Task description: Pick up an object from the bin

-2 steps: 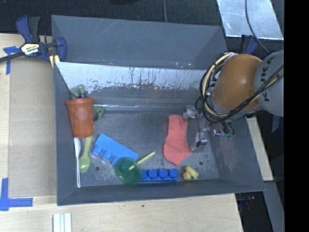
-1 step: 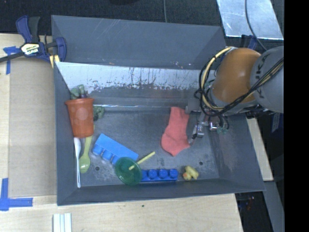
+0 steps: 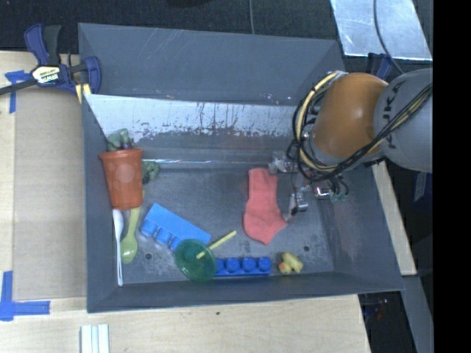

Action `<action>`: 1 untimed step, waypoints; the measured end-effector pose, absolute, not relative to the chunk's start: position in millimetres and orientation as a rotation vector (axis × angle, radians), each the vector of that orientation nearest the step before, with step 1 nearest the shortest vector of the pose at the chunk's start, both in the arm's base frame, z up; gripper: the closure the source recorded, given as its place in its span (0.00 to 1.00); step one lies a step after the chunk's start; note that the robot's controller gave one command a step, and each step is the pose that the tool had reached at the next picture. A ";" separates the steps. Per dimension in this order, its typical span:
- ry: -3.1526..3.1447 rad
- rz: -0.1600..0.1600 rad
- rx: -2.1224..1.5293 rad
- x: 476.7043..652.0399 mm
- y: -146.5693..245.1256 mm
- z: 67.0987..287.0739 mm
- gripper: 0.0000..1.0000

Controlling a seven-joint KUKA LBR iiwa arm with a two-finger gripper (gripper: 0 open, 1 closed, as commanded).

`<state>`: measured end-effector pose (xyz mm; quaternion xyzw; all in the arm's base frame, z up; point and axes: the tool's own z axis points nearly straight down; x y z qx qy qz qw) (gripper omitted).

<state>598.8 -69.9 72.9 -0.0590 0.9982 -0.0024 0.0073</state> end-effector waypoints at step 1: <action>3.115 -0.008 -0.252 602.0 -61.8 72.2 0.00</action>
Offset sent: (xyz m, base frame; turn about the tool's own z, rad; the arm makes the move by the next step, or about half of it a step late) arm 0.0079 0.0226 -0.0029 -0.2127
